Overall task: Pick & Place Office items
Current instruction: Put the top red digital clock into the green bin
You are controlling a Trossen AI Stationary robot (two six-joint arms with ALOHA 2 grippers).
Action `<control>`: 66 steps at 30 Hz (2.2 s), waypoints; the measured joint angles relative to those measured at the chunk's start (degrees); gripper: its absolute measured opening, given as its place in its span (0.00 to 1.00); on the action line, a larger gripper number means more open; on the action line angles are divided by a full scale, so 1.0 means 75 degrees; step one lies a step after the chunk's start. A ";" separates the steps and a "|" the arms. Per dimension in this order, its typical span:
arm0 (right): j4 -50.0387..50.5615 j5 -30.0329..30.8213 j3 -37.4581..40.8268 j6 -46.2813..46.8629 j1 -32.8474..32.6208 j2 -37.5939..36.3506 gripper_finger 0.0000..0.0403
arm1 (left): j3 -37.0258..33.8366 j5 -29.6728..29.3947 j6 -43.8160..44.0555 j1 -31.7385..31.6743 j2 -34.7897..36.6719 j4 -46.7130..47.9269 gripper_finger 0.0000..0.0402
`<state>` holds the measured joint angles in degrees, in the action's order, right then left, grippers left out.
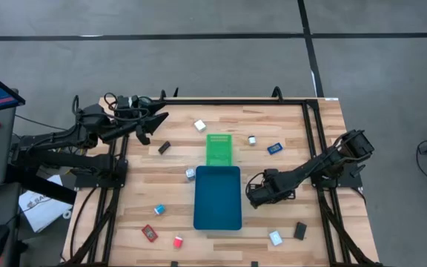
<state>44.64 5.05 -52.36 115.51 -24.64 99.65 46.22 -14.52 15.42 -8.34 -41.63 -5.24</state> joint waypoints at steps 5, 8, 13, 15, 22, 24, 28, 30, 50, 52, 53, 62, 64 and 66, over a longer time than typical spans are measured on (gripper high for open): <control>0.0099 -0.0008 -0.0085 -0.0005 0.0017 -0.0037 0.47 | 0.0000 0.0000 -0.0006 0.0003 0.0000 0.0001 0.58; 0.0094 -0.0011 -0.0079 -0.0031 0.0015 -0.0037 0.35 | 0.0000 0.0000 -0.0006 0.0000 0.0000 0.0004 0.58; 0.0099 -0.0008 -0.0074 -0.0042 0.0009 -0.0102 0.34 | 0.0000 0.0000 -0.0012 0.0000 0.0000 0.0004 0.58; 0.0097 -0.0013 -0.0051 -0.0060 0.0009 -0.0202 0.34 | 0.0000 0.0000 -0.0014 0.0001 0.0000 0.0007 0.58; 0.0399 0.0293 -0.0041 -0.0076 -0.0003 -0.1051 0.34 | 0.0000 0.0000 -0.0017 0.0003 0.0000 0.0013 0.58; 0.0472 0.0559 -0.0041 -0.0194 0.0011 -0.1387 0.34 | 0.0000 0.0000 -0.0017 0.0000 0.0000 0.0016 0.58; 0.0540 0.0902 -0.0041 -0.0889 0.0193 -0.2050 0.34 | 0.0000 0.0000 -0.0017 0.0002 0.0000 0.0016 0.58; 0.0537 0.1058 -0.0044 -0.1549 0.0430 -0.2344 0.35 | 0.0000 0.0000 -0.0017 0.0001 0.0000 0.0016 0.58; -0.0939 -0.0834 -0.1665 -1.0903 0.4824 -0.1669 0.37 | 0.0000 0.0001 -0.0009 0.0020 -0.0003 0.0610 0.58; -0.0648 -0.0922 -0.2375 -1.1810 0.4997 -0.1221 0.37 | 0.0000 0.0004 -0.0015 0.0020 0.0000 0.0611 0.58; -0.0450 -0.0952 -0.2726 -1.2268 0.5052 -0.1008 0.37 | 0.0000 0.0003 -0.0015 0.0017 0.0000 0.0626 0.58; 0.1580 -0.1078 -0.5523 -1.5823 0.5146 0.1204 0.37 | 0.0000 -0.0002 -0.0016 0.0139 -0.0016 0.1146 0.58; 0.1696 -0.1106 -0.5764 -1.6233 0.5124 0.1520 0.37 | 0.0000 -0.0044 -0.0016 0.0206 -0.0017 0.1319 0.58; 0.1745 -0.1132 -0.5874 -1.6598 0.5042 0.1775 0.37 | 0.0000 -0.0068 -0.0017 0.0263 -0.0020 0.1437 0.58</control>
<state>57.73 -3.43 -96.41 -8.97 13.18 112.96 46.22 -15.03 15.29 -6.36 -41.78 5.53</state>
